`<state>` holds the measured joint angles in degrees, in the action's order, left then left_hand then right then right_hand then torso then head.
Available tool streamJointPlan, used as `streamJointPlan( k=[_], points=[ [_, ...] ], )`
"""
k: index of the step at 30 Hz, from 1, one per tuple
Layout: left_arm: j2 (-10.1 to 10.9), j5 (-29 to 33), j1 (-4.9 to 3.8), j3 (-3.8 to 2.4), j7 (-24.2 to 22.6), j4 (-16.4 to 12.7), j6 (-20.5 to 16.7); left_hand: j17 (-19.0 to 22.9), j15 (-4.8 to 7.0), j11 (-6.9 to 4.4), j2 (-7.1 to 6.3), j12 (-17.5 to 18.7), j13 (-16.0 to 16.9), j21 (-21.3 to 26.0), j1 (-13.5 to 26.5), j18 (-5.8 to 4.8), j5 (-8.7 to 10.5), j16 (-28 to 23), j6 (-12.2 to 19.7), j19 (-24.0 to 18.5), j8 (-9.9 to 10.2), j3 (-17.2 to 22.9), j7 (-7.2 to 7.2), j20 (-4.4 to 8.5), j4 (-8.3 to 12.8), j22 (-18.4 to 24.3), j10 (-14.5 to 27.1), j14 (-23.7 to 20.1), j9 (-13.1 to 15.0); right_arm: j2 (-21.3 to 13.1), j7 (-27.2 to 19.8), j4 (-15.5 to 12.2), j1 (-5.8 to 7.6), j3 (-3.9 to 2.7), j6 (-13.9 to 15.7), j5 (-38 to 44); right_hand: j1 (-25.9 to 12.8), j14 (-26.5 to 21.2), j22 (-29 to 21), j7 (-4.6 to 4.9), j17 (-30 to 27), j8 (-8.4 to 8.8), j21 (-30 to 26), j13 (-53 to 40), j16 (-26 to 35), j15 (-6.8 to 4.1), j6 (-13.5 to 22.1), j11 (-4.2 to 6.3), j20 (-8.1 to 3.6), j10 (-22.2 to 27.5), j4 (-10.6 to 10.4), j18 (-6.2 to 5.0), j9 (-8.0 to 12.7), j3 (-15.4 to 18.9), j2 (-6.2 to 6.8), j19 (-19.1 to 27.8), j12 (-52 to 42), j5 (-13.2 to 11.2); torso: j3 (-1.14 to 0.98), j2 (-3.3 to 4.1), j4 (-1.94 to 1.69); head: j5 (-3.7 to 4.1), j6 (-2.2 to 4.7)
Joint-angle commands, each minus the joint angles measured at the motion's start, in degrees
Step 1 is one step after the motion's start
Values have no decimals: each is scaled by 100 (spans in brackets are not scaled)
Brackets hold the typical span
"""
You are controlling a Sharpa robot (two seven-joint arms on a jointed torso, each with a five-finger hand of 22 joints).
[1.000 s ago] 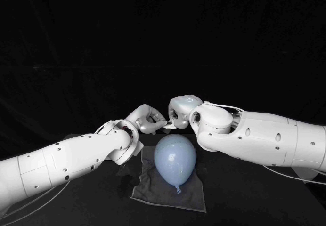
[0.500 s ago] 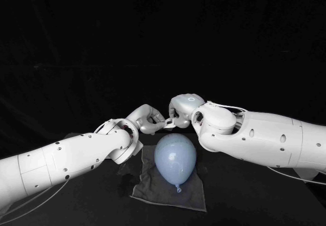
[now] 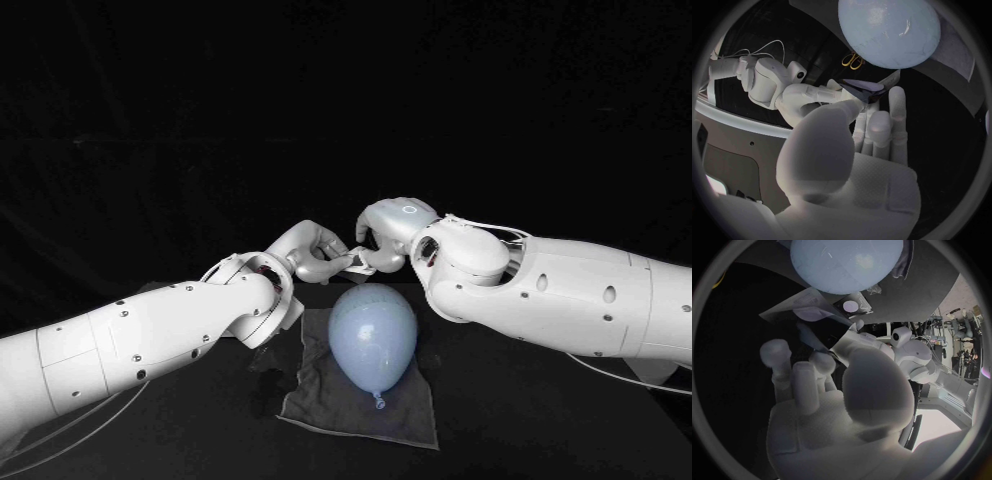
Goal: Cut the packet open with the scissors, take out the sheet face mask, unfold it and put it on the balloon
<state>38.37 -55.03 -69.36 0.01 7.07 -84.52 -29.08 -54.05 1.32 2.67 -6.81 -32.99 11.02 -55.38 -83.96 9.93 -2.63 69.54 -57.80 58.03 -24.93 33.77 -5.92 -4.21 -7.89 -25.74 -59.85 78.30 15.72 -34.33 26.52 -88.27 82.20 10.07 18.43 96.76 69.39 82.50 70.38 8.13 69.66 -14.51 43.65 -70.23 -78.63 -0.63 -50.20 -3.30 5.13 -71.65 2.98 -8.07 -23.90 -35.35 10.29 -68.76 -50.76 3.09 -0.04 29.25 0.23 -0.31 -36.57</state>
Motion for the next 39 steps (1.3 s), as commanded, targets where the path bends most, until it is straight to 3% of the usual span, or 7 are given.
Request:
streamJointPlan(
  k=[1, 7, 15, 18, 22, 24, 39],
  points=[
    [-4, 331, -12, -9, -168, -29, -54, 26, 10, -32, -21, 38, -13, -42, 80, 53, -19, -27, -50, -58, -37, 83, -5, 2, 27, -17, -80, -38, 191, -88, -619, -95, 2, 5, 848, -81, 126, -130, -228, -7, -229, 33, -506, 251, 166, 4, -28, 9, 23, 273, -38, -109, 25, -57, 32, 239, 389, -26, -1, 1, -2, -23, -4],
    [10, 447, -12, -8, -123, -22, 21, 76, 15, -36, -62, 53, -28, -109, 230, 53, -18, -16, -62, -94, -32, 273, -2, 7, 140, -65, -109, -33, 234, -418, -1374, -466, 2, 7, 1700, -192, 313, -58, -130, -4, -63, 51, -280, 258, 62, -7, -82, 13, 26, 208, 28, -70, 48, -135, 54, 75, 235, -18, 1, 0, -3, -67, -29],
    [23, 487, -12, -6, -90, -2, 52, 7, 22, -43, -78, 56, -33, -154, 327, 56, -19, 71, -76, -115, -32, 404, 3, 12, 242, -96, -130, 16, 270, -828, -1904, -923, 3, 8, 1723, -290, 545, 43, 48, -14, 152, 63, 73, 230, -86, -20, -151, 23, 12, 135, 109, -14, 73, -247, 7, -140, 25, -3, -2, 1, -5, -125, -57],
    [23, 492, -12, -6, -83, 3, 69, 24, 25, -46, -97, 54, -33, -183, 370, 57, -19, 81, -87, -123, -29, 483, 4, 18, 308, -116, -137, 17, 286, -975, -2125, -1075, 3, 8, 1771, -294, 672, 284, 451, -35, 664, 51, 927, -81, -416, -43, -282, 30, -11, -230, 154, 123, 91, -289, -44, -568, -664, 13, -3, 1, -2, -153, -61],
    [16, 495, -12, -5, -77, 4, 92, 46, 31, -50, -127, 48, -31, -236, 449, 57, -19, 102, -107, -137, -21, 613, 4, 27, 415, -150, -148, 18, 311, -1135, -2326, -1270, 3, 8, 1517, -191, 706, 652, 1086, -131, 1666, -50, 2326, -833, -967, -120, -654, 136, -84, -921, 143, 359, 91, -274, -136, -1212, -2053, 160, -3, 3, 0, -209, -64],
    [8, 496, -12, -5, -75, 3, 101, 60, 33, -51, -138, 45, -29, -255, 481, 57, -19, 106, -115, -144, -17, 657, 5, 30, 452, -163, -152, 16, 321, -1164, -2358, -1336, 4, 7, 1275, -54, 689, 702, 1209, -159, 1846, -79, 2610, -1021, -1052, -139, -750, 154, -100, -1084, 118, 410, 86, -248, -175, -1331, -2376, 138, -2, -1, 2, -223, -75],
    [-57, 406, -13, -4, -68, -39, 129, 97, 34, -50, -168, 35, -24, -306, 562, 57, -18, 114, -131, -165, -5, 754, 2, 35, 554, -197, -156, 6, 346, -810, -1440, -1098, 77, 1, 440, 1140, 584, 750, 1532, -253, 2034, -213, 3355, -1509, -1137, -247, -1007, 215, -189, -1494, -56, 548, 12, -31, -430, -1631, -3182, -19, 13, 6, -13, -205, -81]
  ],
)
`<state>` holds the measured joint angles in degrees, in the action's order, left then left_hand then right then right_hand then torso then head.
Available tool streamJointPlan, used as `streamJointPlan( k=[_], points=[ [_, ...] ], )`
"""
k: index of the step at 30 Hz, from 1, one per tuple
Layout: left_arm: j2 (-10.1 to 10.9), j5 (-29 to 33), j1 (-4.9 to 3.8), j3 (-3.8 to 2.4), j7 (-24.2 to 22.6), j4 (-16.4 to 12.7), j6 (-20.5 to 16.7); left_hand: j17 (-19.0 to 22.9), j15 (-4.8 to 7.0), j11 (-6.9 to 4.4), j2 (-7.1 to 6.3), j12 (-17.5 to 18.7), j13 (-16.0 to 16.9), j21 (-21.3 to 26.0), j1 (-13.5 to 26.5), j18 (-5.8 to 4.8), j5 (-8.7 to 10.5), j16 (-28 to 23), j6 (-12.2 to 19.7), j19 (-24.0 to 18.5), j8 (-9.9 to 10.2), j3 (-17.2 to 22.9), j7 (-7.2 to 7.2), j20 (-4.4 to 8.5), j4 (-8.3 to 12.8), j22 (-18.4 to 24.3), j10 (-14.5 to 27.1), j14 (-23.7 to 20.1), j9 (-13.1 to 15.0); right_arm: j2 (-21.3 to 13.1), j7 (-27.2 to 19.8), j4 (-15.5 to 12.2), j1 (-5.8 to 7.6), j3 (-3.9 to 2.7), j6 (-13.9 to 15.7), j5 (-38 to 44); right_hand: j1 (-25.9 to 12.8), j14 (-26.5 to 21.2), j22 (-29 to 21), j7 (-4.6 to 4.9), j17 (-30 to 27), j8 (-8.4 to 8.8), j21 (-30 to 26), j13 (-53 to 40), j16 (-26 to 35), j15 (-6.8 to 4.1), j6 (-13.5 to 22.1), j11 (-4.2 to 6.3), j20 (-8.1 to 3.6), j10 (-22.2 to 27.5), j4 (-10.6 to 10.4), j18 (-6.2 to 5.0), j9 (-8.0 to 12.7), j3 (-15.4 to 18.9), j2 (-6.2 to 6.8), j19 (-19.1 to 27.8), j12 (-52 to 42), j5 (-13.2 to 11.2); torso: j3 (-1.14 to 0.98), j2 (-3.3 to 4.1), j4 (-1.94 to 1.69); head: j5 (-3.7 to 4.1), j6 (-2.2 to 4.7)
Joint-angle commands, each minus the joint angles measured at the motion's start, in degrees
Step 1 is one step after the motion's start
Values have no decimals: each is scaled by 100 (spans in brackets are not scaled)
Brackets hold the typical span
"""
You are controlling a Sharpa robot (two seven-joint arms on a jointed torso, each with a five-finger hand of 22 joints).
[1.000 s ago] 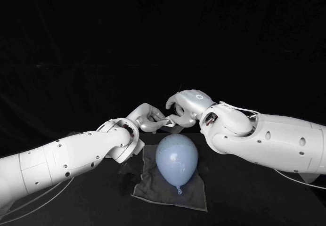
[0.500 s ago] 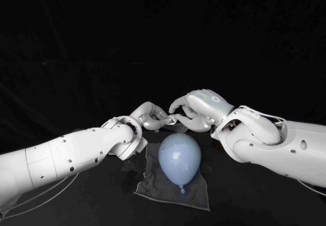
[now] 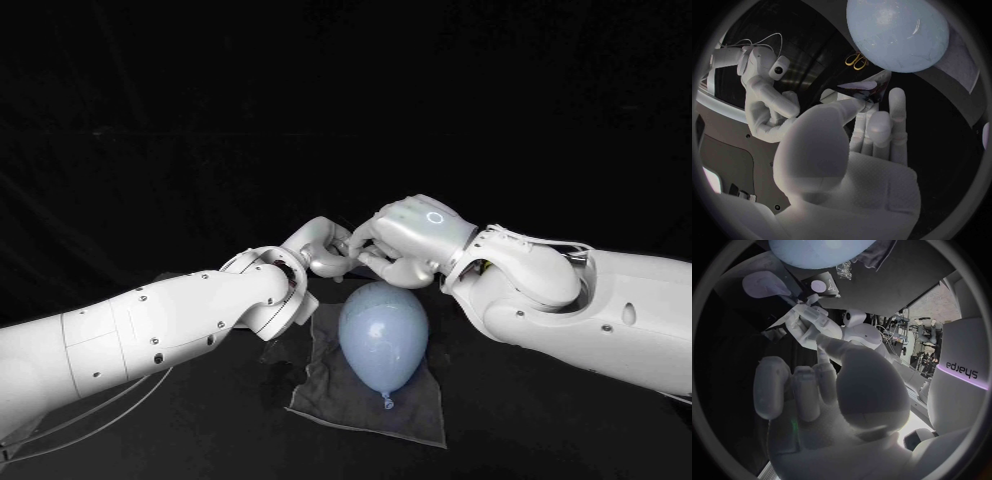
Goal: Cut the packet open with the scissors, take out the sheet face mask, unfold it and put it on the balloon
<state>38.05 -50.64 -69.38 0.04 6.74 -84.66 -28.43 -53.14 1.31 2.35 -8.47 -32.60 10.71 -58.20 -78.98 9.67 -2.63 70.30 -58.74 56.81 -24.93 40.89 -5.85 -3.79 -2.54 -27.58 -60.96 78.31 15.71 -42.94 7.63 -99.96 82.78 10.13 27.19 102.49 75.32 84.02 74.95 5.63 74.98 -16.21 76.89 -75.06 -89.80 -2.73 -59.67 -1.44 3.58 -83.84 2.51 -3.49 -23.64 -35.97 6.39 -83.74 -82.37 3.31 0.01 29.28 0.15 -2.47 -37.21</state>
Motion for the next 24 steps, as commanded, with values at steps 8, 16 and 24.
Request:
streamJointPlan(
  k=[8, 16, 24],
  points=[
    [-50, -56, -11, -6, 8, -41, 94, 12, 35, -15, -19, -14, 12, -64, 102, 84, -20, 53, -48, -50, 7, 117, -8, -4, 93, -38, -46, 5, 360, 135, 1038, 236, 45, -3, -1101, 681, -275, 598, 1139, -79, 1502, -105, 178, -1099, -20, -79, -72, 87, -77, -334, -232, 121, -71, 287, 19, -189, -135, -54, 1, -2, 1, 5, -47],
    [-63, -59, -11, -6, 39, -38, 116, 25, 35, -14, -37, -28, 19, -112, 169, 84, -20, 72, -65, -68, 23, 211, -10, -1, 168, -69, -48, 7, 374, 44, 1516, 181, 41, 3, -1277, 565, -917, 598, 1192, -79, 1502, -52, 295, -1174, -20, -49, -80, 95, -66, -387, -900, 146, -15, 541, 169, -239, -247, -54, -10, -6, 14, -5, -33],
    [-79, -60, -12, -5, 75, -7, 138, 29, 36, -14, -48, -37, 24, -141, 210, 85, -20, 85, -76, -80, 34, 267, -10, 1, 213, -88, -48, 10, 383, -74, 1793, 62, 30, 6, -1229, 501, -1211, 598, 1226, -102, 1502, -84, 365, -1232, -20, -53, -187, 116, -62, -427, -1452, 160, 2, 806, 292, -269, -333, -54, -10, -5, 16, 26, -22]
  ],
)
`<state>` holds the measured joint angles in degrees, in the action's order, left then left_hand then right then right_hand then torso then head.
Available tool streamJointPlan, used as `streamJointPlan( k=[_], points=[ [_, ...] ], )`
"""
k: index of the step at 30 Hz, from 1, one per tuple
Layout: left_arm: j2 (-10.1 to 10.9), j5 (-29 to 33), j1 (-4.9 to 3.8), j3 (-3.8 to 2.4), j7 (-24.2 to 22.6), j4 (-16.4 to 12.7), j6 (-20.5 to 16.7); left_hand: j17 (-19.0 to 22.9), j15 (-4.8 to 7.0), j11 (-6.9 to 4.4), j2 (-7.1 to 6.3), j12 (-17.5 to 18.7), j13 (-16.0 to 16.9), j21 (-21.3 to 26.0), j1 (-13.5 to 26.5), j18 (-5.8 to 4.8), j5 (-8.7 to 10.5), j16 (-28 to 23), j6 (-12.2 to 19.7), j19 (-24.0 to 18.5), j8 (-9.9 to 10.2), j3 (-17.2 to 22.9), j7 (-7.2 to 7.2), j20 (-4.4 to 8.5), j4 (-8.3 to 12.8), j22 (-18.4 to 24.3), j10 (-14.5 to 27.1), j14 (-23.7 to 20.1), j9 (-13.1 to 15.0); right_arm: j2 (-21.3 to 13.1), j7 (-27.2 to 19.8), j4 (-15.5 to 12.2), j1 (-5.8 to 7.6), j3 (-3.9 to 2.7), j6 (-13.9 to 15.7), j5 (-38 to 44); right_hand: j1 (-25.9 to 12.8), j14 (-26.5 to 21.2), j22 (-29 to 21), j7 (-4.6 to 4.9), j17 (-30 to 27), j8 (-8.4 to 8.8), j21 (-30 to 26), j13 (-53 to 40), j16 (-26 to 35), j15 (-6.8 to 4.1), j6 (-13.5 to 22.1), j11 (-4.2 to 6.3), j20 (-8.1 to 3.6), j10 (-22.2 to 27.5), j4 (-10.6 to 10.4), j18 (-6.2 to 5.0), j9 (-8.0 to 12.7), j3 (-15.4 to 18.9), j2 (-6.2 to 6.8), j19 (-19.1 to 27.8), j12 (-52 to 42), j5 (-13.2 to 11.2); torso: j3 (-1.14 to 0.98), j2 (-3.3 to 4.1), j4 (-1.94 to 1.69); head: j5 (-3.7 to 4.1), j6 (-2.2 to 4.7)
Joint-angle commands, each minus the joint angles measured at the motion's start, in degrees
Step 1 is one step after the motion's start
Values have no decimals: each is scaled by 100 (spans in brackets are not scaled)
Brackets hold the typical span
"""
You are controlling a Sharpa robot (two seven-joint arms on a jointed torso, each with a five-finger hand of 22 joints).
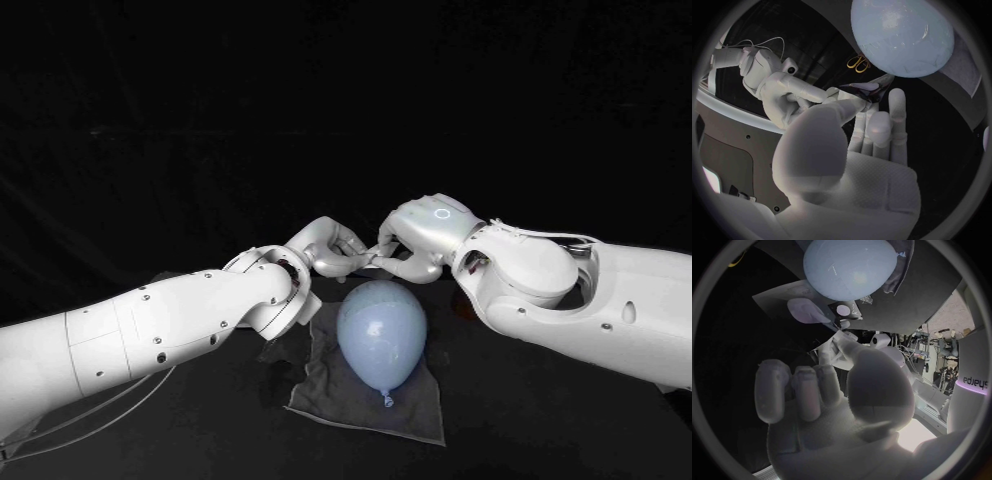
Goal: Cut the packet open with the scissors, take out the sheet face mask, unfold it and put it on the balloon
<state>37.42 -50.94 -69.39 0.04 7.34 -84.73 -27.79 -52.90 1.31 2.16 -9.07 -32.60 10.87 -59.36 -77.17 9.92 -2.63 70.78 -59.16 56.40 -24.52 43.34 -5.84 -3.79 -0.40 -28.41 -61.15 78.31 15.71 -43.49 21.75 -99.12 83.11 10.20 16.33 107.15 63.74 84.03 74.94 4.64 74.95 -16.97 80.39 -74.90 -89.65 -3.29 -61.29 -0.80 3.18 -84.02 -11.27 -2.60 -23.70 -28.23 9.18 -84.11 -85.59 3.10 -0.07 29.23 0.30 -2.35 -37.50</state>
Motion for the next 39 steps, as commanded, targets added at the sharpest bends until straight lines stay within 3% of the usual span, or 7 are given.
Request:
streamJointPlan(
  k=[1, 9, 23, 28, 39],
  points=[
    [-19, -30, -12, -6, 19, 1, 76, 5, 36, 4, 13, -37, 7, -24, 28, 60, -20, 37, -34, -39, -8, 22, -11, 1, -1, -5, -29, 9, 383, -28, 416, -29, -5, -1, -143, 29, -54, 597, 1228, -3, 1505, -7, 15, -1250, -35, 3, -26, 51, -22, -410, -97, 70, 9, 45, 19, -232, -13, -33, -3, 1, 1, 22, 6],
    [-35, -30, -14, -5, 42, -22, 90, 4, 37, 4, 6, -46, 12, -51, 67, 60, -20, 53, -44, -49, 1, 71, -11, 3, 38, -22, -30, 13, 391, -28, 563, 20, -35, 11, -266, -39, -49, 597, 1231, -5, 1505, -8, 22, -1264, -35, 3, -29, 52, -23, -419, -118, 72, 10, 57, 25, -235, -35, -32, 7, 7, -10, 49, -25],
    [-50, 0, -16, -4, 42, -160, 37, 9, 39, 3, -2, -58, 18, -84, 112, 61, -20, 69, -58, -62, 12, 130, -10, 6, 88, -42, -32, 17, 401, 146, 718, 205, -119, 43, -274, -153, 29, 597, 1207, 51, 1505, 68, -94, -1165, -35, 34, 95, 9, -6, -338, -375, 51, 58, 200, 96, -192, 141, -33, 10, 4, -11, 92, -33],
    [-51, 26, -16, -4, 41, -206, 14, 10, 39, 2, -3, -59, 19, -88, 117, 61, -21, 70, -60, -63, 13, 136, -9, 6, 94, -45, -32, 17, 403, 164, 821, 216, -132, 49, -353, -166, 10, 597, 1177, 96, 1505, 133, -224, -1108, -35, 75, 184, -34, 32, -283, -546, 28, 98, 506, 232, -144, 248, -32, 6, 3, -10, 93, -39],
    [-33, 59, -16, -4, 58, -269, -15, 21, 41, 1, -5, -67, 23, -106, 142, 62, -21, 75, -68, -70, 20, 169, -8, 7, 121, -56, -34, 17, 408, 151, 901, 244, -142, 54, -611, -129, 12, 597, 1155, 103, 1505, 158, -338, -1097, -35, 88, 200, -45, 54, -262, -550, 7, 128, 1065, 139, -109, 282, -32, 3, 3, -5, 124, -44]
  ],
)
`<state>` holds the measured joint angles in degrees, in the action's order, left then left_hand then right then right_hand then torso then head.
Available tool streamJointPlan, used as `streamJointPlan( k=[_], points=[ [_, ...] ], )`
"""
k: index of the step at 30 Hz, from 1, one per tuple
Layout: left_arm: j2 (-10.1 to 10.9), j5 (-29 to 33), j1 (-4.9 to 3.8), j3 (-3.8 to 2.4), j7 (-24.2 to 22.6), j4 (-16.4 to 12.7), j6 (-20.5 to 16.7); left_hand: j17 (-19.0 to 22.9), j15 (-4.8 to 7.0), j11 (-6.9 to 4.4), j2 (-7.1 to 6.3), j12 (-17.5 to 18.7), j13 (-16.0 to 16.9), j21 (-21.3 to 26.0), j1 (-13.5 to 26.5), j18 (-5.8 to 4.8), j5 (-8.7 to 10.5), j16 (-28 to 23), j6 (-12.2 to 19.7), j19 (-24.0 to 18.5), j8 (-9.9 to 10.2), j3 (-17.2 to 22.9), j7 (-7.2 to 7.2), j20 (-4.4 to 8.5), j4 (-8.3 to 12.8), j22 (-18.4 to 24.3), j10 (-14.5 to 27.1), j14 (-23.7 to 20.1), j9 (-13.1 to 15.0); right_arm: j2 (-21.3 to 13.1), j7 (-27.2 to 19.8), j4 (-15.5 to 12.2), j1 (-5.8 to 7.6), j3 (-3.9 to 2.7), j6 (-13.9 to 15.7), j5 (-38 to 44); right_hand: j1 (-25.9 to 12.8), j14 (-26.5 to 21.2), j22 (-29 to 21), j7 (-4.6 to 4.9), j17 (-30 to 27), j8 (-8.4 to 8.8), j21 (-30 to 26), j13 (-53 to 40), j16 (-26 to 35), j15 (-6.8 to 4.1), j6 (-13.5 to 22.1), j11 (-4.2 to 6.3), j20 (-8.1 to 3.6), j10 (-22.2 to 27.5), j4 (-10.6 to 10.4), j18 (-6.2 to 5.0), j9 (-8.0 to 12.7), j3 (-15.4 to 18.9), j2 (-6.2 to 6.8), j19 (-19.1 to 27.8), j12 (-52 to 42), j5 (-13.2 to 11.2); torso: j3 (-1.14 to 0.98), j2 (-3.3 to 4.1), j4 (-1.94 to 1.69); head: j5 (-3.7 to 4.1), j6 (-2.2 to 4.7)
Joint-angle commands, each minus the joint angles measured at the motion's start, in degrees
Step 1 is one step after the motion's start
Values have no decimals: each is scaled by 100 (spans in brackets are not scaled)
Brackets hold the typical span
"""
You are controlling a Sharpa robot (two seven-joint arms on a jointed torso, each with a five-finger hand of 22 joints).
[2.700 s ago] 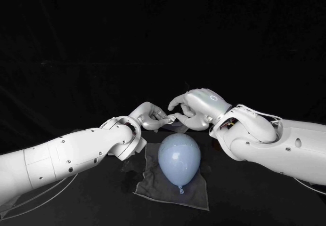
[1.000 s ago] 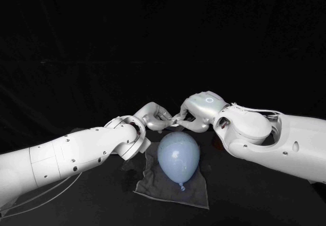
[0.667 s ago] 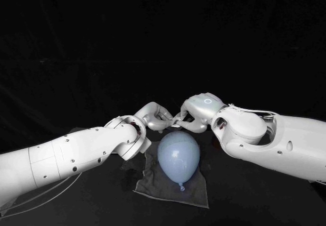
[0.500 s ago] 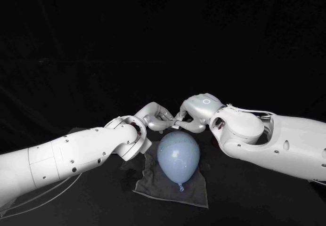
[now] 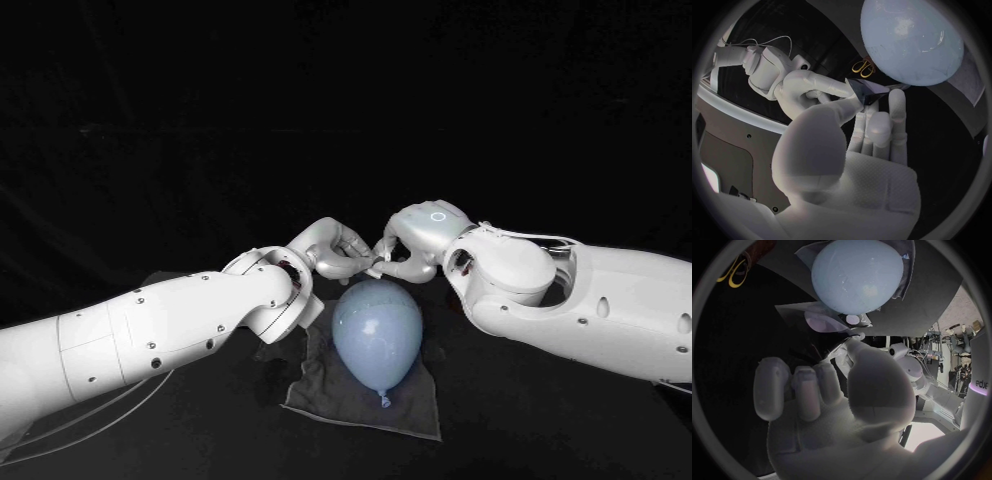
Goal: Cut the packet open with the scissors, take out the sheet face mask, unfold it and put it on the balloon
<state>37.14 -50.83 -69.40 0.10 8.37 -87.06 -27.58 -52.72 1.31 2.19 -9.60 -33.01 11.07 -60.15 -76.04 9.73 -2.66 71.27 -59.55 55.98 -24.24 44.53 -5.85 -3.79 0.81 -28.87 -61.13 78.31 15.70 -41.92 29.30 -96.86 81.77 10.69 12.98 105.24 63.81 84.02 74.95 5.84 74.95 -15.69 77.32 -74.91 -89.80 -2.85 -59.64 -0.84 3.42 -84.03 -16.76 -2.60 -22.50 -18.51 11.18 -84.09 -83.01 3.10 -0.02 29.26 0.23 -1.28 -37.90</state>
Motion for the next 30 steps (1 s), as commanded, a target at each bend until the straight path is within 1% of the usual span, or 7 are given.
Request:
streamJointPlan(
  k=[1, 8, 12, 13, 17, 28, 30],
  points=[
    [-6, 52, -14, -10, -43, -45, -38, 2, 41, -2, 48, -29, 5, -35, 40, 81, -18, 30, -31, -31, -5, 63, -7, 8, 11, -14, -36, 18, 411, -5, 149, 20, -10, 6, -310, 67, 17, 598, 1154, -20, 1505, 27, -34, -1104, -20, 43, 28, -40, 30, -266, -2, 7, 10, 148, -81, -111, 13, -33, -2, 0, 2, 21, -4],
    [-4, 65, -14, -10, -8, -81, -49, 11, 42, -2, 46, -32, 7, -45, 54, 82, -18, 31, -35, -35, -1, 81, -7, 9, 27, -21, -35, 16, 414, -25, 168, 10, -17, 12, -422, 105, 49, 598, 1158, -26, 1505, 16, -29, -1123, -20, 40, 5, -35, 30, -282, -2, 8, 10, 251, -118, -115, -19, -30, 0, -2, -1, 32, -14],
    [-9, 68, -14, -9, 25, -83, -35, 9, 42, -2, 46, -34, 8, -51, 60, 82, -18, 35, -38, -37, 1, 92, -7, 10, 37, -24, -35, 17, 416, -66, 183, -61, -20, 13, -237, 101, -203, 598, 1170, -46, 1505, -5, -7, -1154, -20, 32, -49, -32, 32, -308, -28, 13, 29, 718, -228, -133, -68, 41, -2, -1, 0, 28, -16],
    [-11, 68, -14, -9, 36, -82, -29, 9, 42, -2, 46, -34, 8, -51, 60, 82, -18, 35, -38, -37, 1, 92, -7, 10, 37, -24, -35, 17, 416, -80, 187, -89, -20, 13, -161, 95, -371, 598, 1176, -47, 1505, -13, 7, -1164, -20, 32, -67, -21, 27, -317, -23, 15, 39, 980, -252, -143, -84, 135, -3, -2, 1, 27, -15],
    [-19, 69, -14, -7, 68, -79, -11, 12, 42, -2, 45, -37, 9, -57, 68, 82, -18, 37, -40, -39, 4, 102, -7, 10, 45, -28, -35, 17, 417, -127, 199, -184, -22, 13, 45, 21, -666, 598, 1176, -51, 1505, -21, -12, -1177, -20, 28, -82, -17, 25, -327, -29, 14, 64, 1245, -314, -143, -101, 600, -3, -2, -1, 39, -9],
    [-35, 70, -15, 2, 111, -88, 19, 18, 43, -2, 44, -41, 12, -71, 85, 82, -19, 41, -44, -44, 11, 128, -7, 12, 68, -37, -32, 17, 421, -218, 224, -254, -14, 7, 2, -840, -987, 598, 1166, -56, 1505, -36, -62, -1185, -20, 24, -101, -13, 21, -332, -33, 5, 84, 1332, -382, -131, -108, 751, 1, -1, 1, 63, -20],
    [-35, 70, -16, 4, 117, -93, 20, 18, 43, -2, 44, -41, 12, -71, 85, 82, -19, 41, -44, -44, 11, 128, -7, 12, 68, -37, -32, 17, 421, -223, 226, -251, -12, 7, -30, -957, -1137, 598, 1160, -52, 1505, -37, -90, -1181, -20, 26, -90, -15, 20, -326, -19, 1, 97, 1465, -529, -124, -95, 1006, 0, 1, -4, 69, -20]
  ],
)
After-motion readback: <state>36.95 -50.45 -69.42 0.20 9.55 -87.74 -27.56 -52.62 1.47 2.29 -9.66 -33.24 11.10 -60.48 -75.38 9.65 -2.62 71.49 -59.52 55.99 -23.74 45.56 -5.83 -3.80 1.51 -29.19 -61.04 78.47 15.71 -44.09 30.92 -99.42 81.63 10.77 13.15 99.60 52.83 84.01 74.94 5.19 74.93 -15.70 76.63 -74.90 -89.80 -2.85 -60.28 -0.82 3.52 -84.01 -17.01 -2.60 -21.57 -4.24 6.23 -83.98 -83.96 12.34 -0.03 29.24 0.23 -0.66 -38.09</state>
